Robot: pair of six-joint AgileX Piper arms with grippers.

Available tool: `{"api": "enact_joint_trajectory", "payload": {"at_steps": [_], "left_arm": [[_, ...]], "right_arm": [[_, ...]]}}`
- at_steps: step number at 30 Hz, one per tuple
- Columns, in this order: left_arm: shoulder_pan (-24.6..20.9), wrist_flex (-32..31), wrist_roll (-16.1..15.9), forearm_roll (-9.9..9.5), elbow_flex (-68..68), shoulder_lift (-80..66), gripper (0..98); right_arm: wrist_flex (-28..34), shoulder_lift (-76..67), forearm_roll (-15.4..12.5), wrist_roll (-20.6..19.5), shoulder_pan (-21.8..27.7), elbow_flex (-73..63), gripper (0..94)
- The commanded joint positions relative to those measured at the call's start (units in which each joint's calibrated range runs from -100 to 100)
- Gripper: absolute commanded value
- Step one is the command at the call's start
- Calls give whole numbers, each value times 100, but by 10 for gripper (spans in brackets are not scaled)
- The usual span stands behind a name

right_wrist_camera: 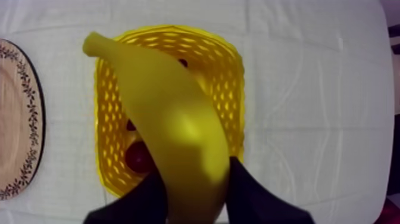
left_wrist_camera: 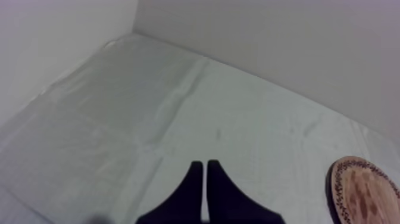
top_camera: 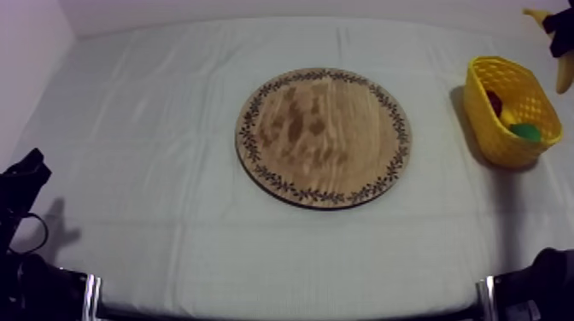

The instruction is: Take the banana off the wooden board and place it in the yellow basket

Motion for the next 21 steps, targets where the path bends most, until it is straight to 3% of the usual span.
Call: {"api": "enact_joint_trajectory", "payload": {"at_steps": [1,21], "left_arm": [[-2,-1,0,-1,3,2,1],[-2,-1,0,-1,3,2,1]], "right_arm": [[-22,8,-2,4,1,28,271],[-1304,1233,265,-285,-17,1348,309]]}}
